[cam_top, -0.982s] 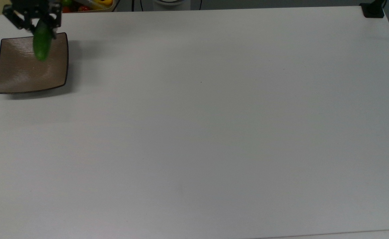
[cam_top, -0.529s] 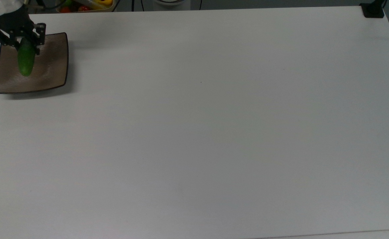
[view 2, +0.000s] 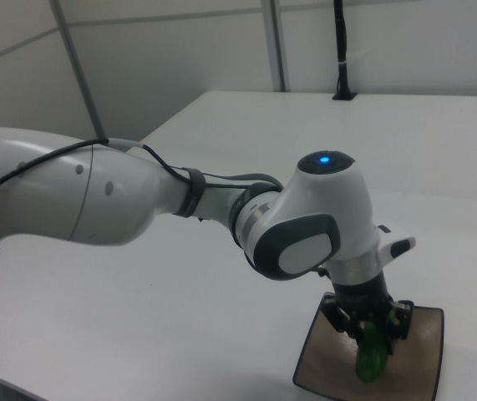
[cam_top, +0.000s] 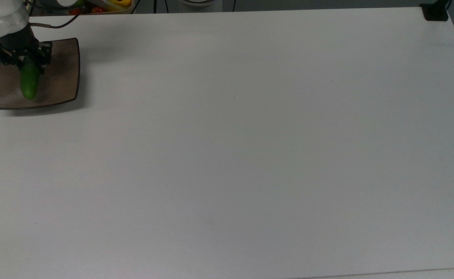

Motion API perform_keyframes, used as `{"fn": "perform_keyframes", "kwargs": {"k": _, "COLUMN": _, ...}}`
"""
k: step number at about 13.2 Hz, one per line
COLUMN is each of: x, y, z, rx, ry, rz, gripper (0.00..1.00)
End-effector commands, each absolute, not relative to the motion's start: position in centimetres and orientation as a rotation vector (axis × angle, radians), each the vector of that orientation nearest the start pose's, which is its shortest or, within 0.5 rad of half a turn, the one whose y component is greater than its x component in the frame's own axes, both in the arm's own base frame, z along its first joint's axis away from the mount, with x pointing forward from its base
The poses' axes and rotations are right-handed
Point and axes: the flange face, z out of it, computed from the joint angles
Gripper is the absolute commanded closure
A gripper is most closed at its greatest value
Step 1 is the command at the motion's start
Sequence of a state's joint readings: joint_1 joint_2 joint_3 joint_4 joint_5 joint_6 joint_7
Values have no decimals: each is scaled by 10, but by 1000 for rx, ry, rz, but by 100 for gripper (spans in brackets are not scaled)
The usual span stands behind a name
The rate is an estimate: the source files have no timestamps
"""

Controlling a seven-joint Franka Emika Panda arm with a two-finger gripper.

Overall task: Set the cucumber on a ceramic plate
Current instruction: 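Lower the cucumber onto the plate, then open the gripper and lift it off the cucumber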

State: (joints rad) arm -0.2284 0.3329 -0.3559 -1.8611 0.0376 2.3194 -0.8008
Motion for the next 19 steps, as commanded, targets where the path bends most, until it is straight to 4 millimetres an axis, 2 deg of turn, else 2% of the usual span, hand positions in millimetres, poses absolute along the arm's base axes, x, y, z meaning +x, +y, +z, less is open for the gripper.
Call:
{"fn": "perform_keyframes", "kwargs": {"k": 1, "x": 549, "y": -344, "z": 364, "rx": -3293, "ry": -391, "rz": -116, "gripper": 54}}
{"fn": "perform_keyframes", "kwargs": {"k": 2, "x": 549, "y": -344, "z": 363, "rx": -3291, "ry": -386, "rz": -116, "gripper": 40}}
{"fn": "perform_keyframes", "kwargs": {"k": 3, "x": 549, "y": -344, "z": 363, "rx": -3293, "ry": -384, "rz": -117, "gripper": 34}}
{"fn": "perform_keyframes", "kwargs": {"k": 4, "x": 549, "y": -343, "z": 362, "rx": -3290, "ry": -385, "rz": -114, "gripper": 24}}
{"fn": "perform_keyframes", "kwargs": {"k": 7, "x": 549, "y": -342, "z": 365, "rx": -3291, "ry": -386, "rz": -116, "gripper": 13}}
{"fn": "perform_keyframes", "kwargs": {"k": 9, "x": 550, "y": -339, "z": 375, "rx": -3289, "ry": -374, "rz": -135, "gripper": 5}}
{"fn": "perform_keyframes", "kwargs": {"k": 10, "x": 549, "y": -336, "z": 387, "rx": -3292, "ry": -372, "rz": -163, "gripper": 0}}
{"fn": "perform_keyframes", "kwargs": {"k": 13, "x": 550, "y": -316, "z": 415, "rx": -3264, "ry": -357, "rz": -171, "gripper": 0}}
{"fn": "perform_keyframes", "kwargs": {"k": 16, "x": 549, "y": -289, "z": 466, "rx": -3246, "ry": -303, "rz": -255, "gripper": 0}}
{"fn": "perform_keyframes", "kwargs": {"k": 19, "x": 537, "y": -259, "z": 512, "rx": -3201, "ry": -298, "rz": -269, "gripper": 0}}
